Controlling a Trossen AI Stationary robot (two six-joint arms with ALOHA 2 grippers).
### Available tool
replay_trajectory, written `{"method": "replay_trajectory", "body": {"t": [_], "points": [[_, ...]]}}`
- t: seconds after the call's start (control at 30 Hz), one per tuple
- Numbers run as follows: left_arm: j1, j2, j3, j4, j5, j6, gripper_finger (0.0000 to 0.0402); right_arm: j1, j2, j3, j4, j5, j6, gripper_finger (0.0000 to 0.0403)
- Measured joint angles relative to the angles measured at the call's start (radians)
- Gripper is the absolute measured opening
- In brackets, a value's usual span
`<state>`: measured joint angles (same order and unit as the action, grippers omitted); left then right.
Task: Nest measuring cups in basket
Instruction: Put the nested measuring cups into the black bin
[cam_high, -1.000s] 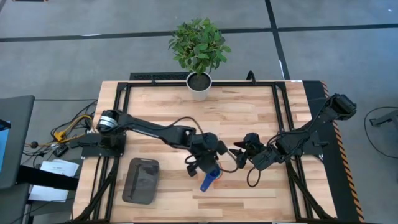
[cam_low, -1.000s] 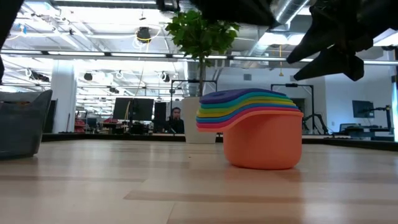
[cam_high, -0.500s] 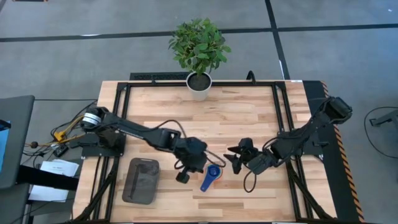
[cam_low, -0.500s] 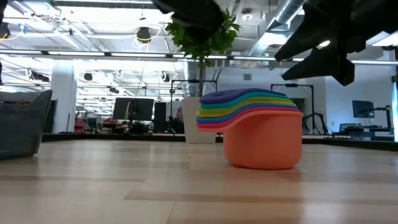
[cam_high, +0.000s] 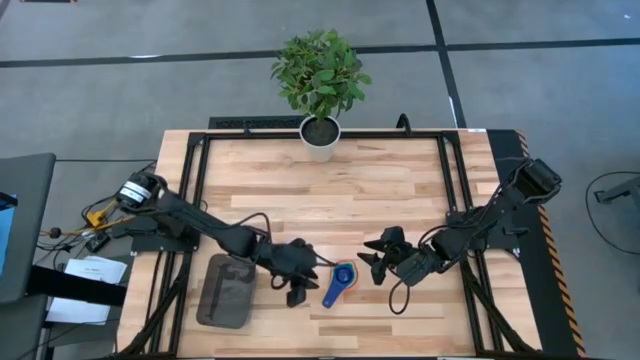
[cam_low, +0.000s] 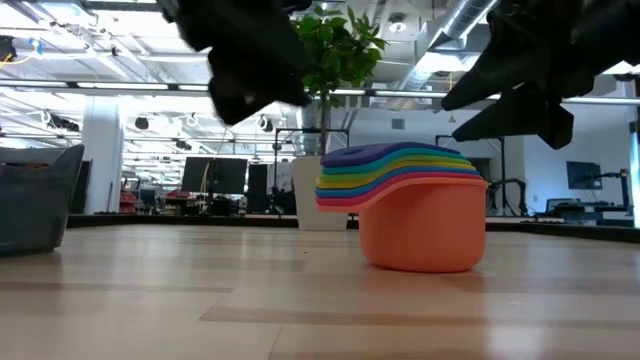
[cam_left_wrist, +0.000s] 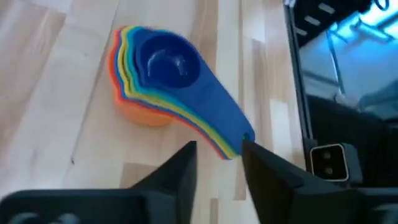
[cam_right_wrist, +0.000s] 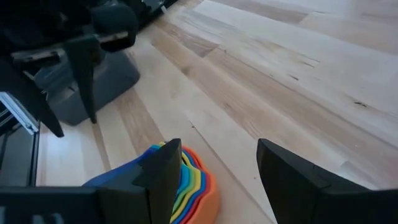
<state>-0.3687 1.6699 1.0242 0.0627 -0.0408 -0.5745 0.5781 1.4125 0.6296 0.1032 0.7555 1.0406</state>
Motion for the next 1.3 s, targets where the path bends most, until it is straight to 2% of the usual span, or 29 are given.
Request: {"method": "replay_trajectory", "body": {"t": [0.27,0.5,1.03,1.2,1.3], "points": [[-0.028,0.001,-0.106,0.171,-0.084,-0.155,0.0232,-0.005,0.000,0.000,0.006,-0.024,-0.019,0.0234],[-0.023,0.042,-0.147,0.254,-0.098,-0.221,0.0291,-0.011,0.000,0.000,0.000,-0.025,-0.029,0.0234],[0.015,0.074,-0.148,0.239,-0.080,-0.135,0.0300,-0.045,0.000,0.000,0.016,-0.024,-0.028,0.0234],[0.045,0.036,-0.148,0.210,-0.010,-0.088,0.0300,-0.057,0.000,0.000,0.110,-0.023,-0.030,0.0234],[0.049,-0.011,-0.148,0.148,-0.018,-0.062,0.0300,-0.054,0.000,0.000,0.168,-0.022,-0.036,0.0234]]}}
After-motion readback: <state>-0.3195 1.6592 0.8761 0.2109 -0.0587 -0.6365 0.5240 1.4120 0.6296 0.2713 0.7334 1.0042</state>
